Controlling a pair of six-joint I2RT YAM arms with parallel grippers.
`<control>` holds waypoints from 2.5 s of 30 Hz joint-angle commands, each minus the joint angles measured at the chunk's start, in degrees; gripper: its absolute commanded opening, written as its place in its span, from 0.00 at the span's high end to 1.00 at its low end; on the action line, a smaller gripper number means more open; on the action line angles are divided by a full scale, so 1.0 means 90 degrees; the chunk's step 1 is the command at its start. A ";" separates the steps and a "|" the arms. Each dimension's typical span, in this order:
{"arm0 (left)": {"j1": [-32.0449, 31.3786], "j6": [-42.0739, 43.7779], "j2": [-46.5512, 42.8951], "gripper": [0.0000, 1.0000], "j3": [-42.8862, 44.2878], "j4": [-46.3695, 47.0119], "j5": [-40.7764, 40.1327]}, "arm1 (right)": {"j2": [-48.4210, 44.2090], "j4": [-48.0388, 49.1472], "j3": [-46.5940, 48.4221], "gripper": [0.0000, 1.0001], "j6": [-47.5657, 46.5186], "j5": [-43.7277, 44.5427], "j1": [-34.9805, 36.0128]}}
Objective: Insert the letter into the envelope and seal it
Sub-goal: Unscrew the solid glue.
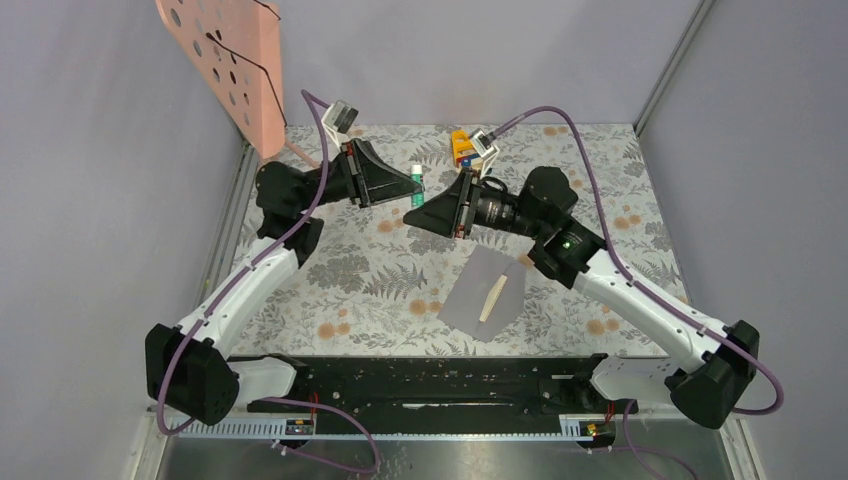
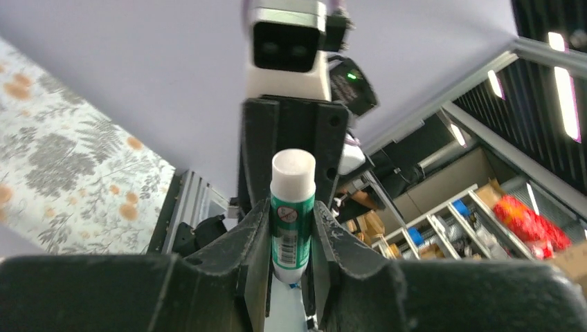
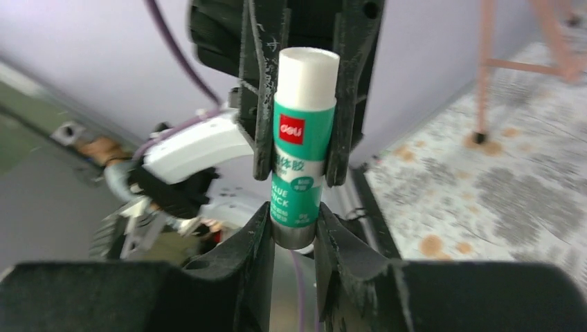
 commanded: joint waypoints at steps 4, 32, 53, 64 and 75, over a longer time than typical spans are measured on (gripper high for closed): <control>-0.0131 -0.2472 0.0372 1.00 -0.0020 0.4158 0.0442 | 0.0829 0.3380 -0.0290 1.00 0.2331 -0.2018 -0.0175; -0.0141 0.1880 -0.0842 1.00 0.0574 -0.4029 -0.2819 | -0.0710 -0.3505 0.0782 0.29 -0.1469 0.4418 0.0984; -0.0139 0.1927 -0.1077 1.00 0.0382 -0.4442 -0.3247 | 0.0964 -0.3106 0.2239 0.47 -0.1449 0.4087 0.1284; -0.0141 0.1962 -0.1150 1.00 0.0293 -0.4422 -0.3229 | 0.0980 -0.2604 0.2098 0.55 -0.1280 0.4001 0.1216; -0.0131 0.2019 -0.1165 0.98 0.0373 -0.4431 -0.3048 | 0.0908 -0.2432 0.1819 1.00 -0.1228 0.3974 0.1214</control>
